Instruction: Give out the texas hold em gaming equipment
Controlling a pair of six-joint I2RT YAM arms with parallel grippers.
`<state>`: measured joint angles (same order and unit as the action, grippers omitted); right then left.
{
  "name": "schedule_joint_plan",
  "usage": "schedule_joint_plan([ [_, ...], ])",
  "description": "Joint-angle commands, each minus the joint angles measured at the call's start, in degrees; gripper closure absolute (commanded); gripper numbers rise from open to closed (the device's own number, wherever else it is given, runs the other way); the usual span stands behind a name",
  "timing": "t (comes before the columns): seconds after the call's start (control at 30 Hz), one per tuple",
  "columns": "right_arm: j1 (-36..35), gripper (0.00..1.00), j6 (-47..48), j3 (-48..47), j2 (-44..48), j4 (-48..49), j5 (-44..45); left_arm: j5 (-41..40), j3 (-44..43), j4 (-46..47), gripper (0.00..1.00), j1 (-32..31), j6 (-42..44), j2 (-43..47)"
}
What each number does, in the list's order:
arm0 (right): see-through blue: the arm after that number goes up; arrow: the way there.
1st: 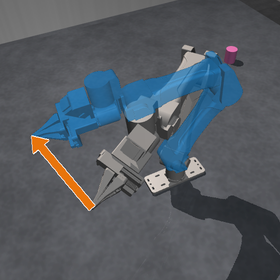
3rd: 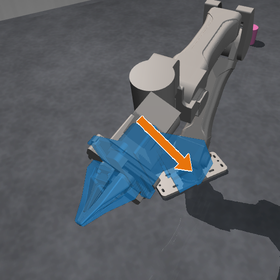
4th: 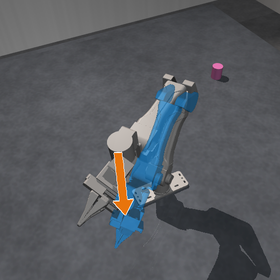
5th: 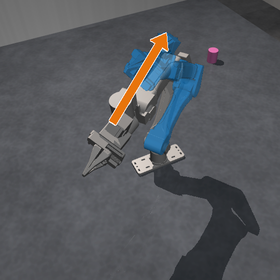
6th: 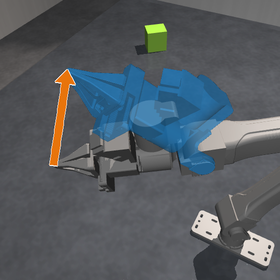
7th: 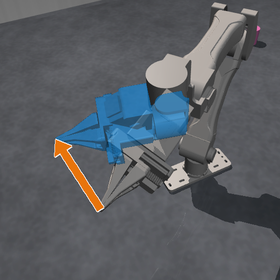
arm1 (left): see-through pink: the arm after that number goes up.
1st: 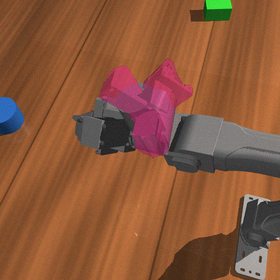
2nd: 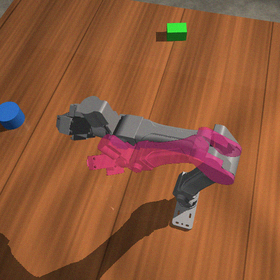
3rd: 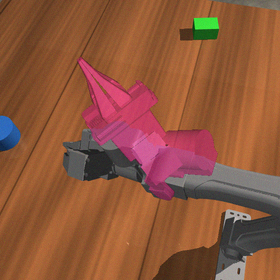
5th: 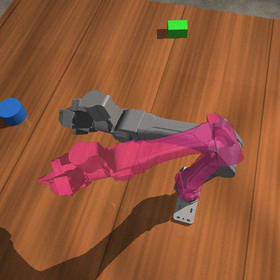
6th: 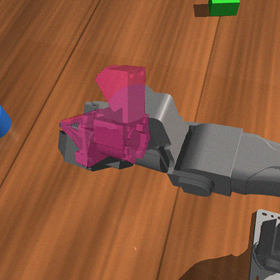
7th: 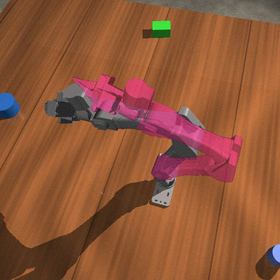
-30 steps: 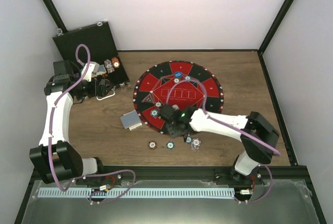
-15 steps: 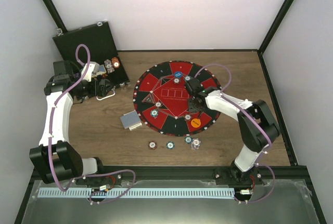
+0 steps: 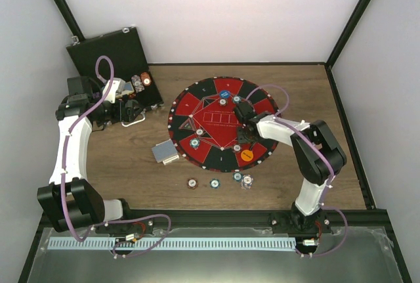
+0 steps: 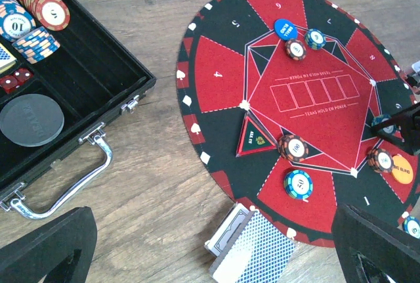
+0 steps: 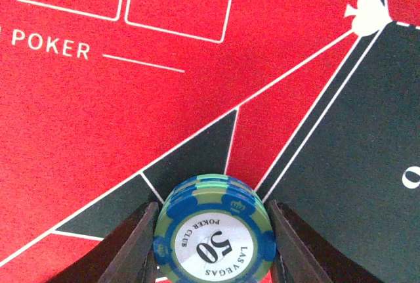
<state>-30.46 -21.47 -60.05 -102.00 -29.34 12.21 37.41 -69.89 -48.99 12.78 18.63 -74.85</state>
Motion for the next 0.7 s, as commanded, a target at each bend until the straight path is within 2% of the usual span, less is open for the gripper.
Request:
schedule_joint_plan([
  [0.0, 0.5, 0.61, -0.3, 1.8, 0.6, 0.2, -0.1, 0.6, -1.0, -0.4, 0.0, 0.3, 0.8, 0.6],
  [0.67, 0.5, 0.6, -0.7, 4.6, 6.4, -2.1, -1.9, 1.3, -1.0, -0.3, 0.0, 0.2, 0.3, 0.7],
])
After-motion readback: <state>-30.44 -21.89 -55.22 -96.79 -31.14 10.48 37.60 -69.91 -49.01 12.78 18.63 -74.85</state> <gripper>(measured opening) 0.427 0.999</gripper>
